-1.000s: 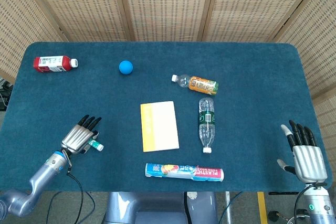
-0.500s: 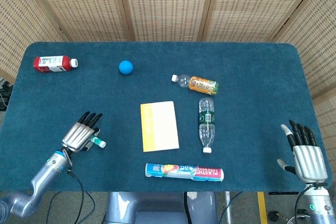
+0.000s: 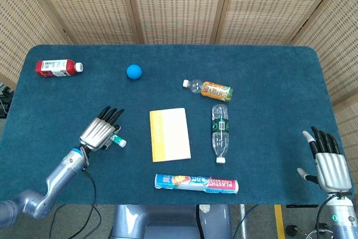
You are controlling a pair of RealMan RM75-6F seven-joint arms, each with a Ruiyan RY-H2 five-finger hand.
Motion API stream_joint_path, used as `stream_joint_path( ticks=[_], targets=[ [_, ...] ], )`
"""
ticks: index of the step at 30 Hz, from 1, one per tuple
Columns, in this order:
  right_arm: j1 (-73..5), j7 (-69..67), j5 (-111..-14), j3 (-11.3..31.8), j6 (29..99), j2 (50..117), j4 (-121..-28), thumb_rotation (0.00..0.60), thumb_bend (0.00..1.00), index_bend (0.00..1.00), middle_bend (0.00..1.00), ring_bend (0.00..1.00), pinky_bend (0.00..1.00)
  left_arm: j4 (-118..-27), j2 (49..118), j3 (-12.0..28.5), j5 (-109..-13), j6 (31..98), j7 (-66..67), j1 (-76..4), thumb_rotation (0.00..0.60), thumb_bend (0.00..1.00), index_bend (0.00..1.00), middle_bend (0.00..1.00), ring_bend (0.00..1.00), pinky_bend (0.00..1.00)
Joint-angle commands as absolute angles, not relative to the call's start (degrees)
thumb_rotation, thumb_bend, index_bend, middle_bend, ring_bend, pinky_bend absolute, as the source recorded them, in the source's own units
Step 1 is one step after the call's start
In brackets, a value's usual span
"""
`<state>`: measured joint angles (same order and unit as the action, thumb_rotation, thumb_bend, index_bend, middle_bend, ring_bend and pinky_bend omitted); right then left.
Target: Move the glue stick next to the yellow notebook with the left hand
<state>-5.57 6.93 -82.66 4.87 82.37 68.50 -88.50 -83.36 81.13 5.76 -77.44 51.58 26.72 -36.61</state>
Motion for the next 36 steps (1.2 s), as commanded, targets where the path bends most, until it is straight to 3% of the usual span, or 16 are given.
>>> stream_joint_path(
  ticks=[1,11,19,36],
  targets=[
    [-5.90,6.29,-81.86,5.19,81.53,68.44,-87.95,0.600,0.00,0.10,0.00,0.00,0.05,-83.96,82.87,7.46,-74.98,48.84,31.09,-40.03,0.600,0.40,0.61,0.00,0.00,0.00],
    [-6.27,4.18,-80.22,5.88,80.36,68.07,-87.01,0.600,0.00,0.11,0.00,0.00,0.05,-77.00,87.66,5.83,-80.44,46.77,28.87,-45.03,0.600,0.40,0.61,0.00,0.00,0.00],
    [-6.31,3.98,-79.74,6.03,80.31,68.19,-86.67,0.600,0.00,0.10,0.00,0.00,0.05,-66.97,90.84,1.33,-90.75,51.69,19.47,-46.04,0.600,0.40,0.60,0.00,0.00,0.00],
    [-6.30,4.43,-79.83,5.82,80.53,68.38,-86.74,0.600,0.00,0.10,0.00,0.00,0.05,-54.18,97.05,-3.17,-98.51,57.02,9.81,-47.52,0.600,0.39,0.57,0.00,0.00,0.00]
  ],
)
